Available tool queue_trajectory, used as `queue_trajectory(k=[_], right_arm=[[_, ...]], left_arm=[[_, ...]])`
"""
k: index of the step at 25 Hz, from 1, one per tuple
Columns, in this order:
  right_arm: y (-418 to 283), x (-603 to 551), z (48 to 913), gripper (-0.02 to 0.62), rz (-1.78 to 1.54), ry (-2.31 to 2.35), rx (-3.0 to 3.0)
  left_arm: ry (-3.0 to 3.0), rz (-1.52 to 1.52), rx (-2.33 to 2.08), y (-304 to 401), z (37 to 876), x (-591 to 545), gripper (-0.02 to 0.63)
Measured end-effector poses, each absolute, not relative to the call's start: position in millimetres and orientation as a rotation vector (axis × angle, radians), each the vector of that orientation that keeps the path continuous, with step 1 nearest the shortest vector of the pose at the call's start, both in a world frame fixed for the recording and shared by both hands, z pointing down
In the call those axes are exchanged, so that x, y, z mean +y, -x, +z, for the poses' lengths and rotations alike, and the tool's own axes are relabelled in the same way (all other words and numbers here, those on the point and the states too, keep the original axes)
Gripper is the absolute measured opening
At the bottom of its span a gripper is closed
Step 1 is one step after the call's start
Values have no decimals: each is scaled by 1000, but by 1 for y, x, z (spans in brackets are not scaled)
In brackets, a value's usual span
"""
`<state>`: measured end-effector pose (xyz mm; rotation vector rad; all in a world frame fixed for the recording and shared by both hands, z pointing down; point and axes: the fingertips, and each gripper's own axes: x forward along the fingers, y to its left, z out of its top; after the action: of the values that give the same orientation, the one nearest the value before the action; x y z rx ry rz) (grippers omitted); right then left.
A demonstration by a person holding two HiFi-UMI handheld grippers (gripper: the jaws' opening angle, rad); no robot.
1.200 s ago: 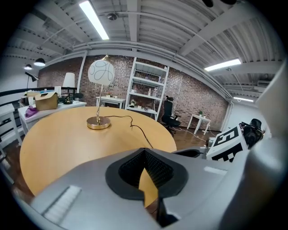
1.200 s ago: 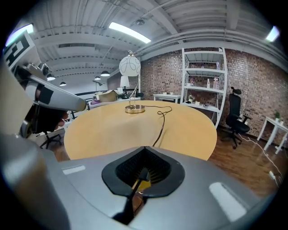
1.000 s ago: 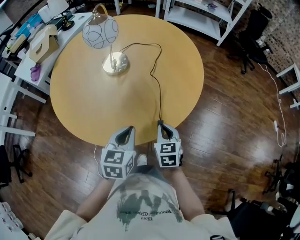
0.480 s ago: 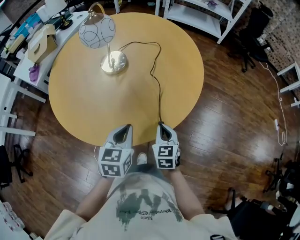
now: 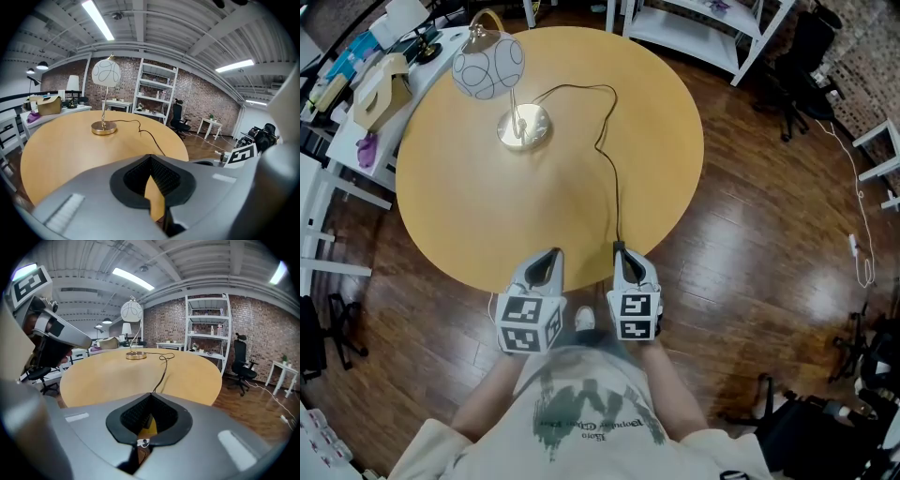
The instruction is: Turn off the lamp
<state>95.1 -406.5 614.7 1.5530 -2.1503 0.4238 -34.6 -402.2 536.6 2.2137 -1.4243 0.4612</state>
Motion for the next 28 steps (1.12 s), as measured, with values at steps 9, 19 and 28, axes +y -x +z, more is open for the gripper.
queue_trajectory(k=[9, 19, 28], right_arm=[[-97, -404, 626, 11, 400, -1494, -2091], [-91, -404, 613, 0, 303, -1502, -2107], [-82, -404, 615, 0, 306, -1478, -2125]], left_arm=[[-2225, 467, -1403, 28, 539, -402, -5], [-2215, 465, -1418, 34, 539, -400, -5], [-2204, 465, -1428, 39, 540, -400, -5]])
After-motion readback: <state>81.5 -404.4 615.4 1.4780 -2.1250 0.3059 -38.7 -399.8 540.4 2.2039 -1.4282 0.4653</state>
